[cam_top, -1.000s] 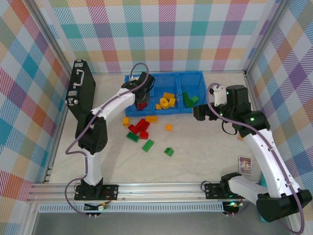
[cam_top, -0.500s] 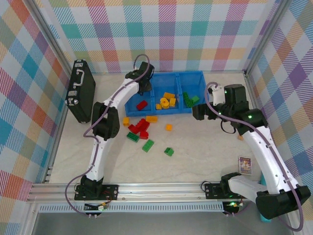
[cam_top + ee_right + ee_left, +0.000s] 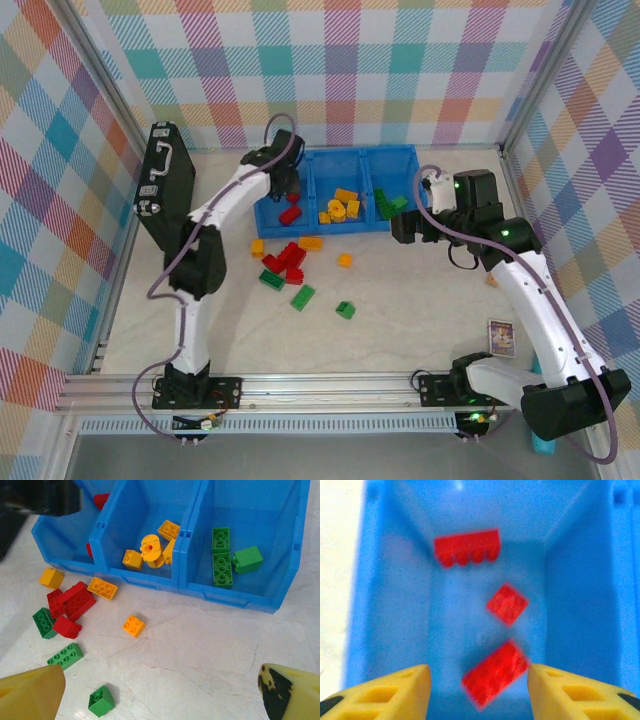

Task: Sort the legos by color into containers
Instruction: Place the lego in the container, then pick up the lego from the center of the table.

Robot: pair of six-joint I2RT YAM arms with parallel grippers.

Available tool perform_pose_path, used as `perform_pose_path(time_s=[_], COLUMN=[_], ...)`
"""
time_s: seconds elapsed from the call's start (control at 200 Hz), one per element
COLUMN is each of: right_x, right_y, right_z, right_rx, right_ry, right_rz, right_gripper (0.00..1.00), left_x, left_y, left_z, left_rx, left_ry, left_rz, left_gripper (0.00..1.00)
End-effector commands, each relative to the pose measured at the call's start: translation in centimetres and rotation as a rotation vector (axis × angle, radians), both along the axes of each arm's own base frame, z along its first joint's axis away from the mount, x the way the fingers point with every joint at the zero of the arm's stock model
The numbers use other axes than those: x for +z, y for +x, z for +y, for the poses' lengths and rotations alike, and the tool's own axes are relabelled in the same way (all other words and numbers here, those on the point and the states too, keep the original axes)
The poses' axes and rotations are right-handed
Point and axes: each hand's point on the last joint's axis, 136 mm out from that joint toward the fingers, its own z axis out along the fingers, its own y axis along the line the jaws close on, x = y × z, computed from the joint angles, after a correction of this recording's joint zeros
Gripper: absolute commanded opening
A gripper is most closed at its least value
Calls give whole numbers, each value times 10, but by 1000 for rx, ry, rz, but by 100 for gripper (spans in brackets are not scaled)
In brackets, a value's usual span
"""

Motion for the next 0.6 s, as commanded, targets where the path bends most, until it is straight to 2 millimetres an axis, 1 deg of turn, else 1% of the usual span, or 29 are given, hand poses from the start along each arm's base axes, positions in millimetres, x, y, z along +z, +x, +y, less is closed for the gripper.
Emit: perform_pose_path(time_s=[0.0, 0.055, 0.15, 0.22, 0.295, 0.43, 0.595], right_x=[13, 12, 15, 18, 19, 17, 12], right_y=[0, 0, 3, 4, 6, 5, 3], right_z=[4, 5, 9, 12, 15, 18, 16], right_rx=[5, 8, 18, 28, 33, 52, 45], right_ry=[39, 41, 60, 75, 86, 94, 92], right_rz=[-37, -34, -36, -40, -42, -40, -39], right_gripper=[99, 99, 99, 99, 99, 99, 99], left_x=[47, 44, 33, 21, 7, -20, -36], left_y=[-34, -55, -90, -113, -131, -155, -170], left_z=[8, 13, 18, 15, 10, -3, -25], left_rx=[-2, 2, -2, -18, -49, -113, -180], left_ry=[-54, -52, -41, -24, 16, 47, 67], left_rz=[-95, -89, -58, -28, -12, 42, 70], left_gripper=[53, 53, 53, 53, 53, 54, 54])
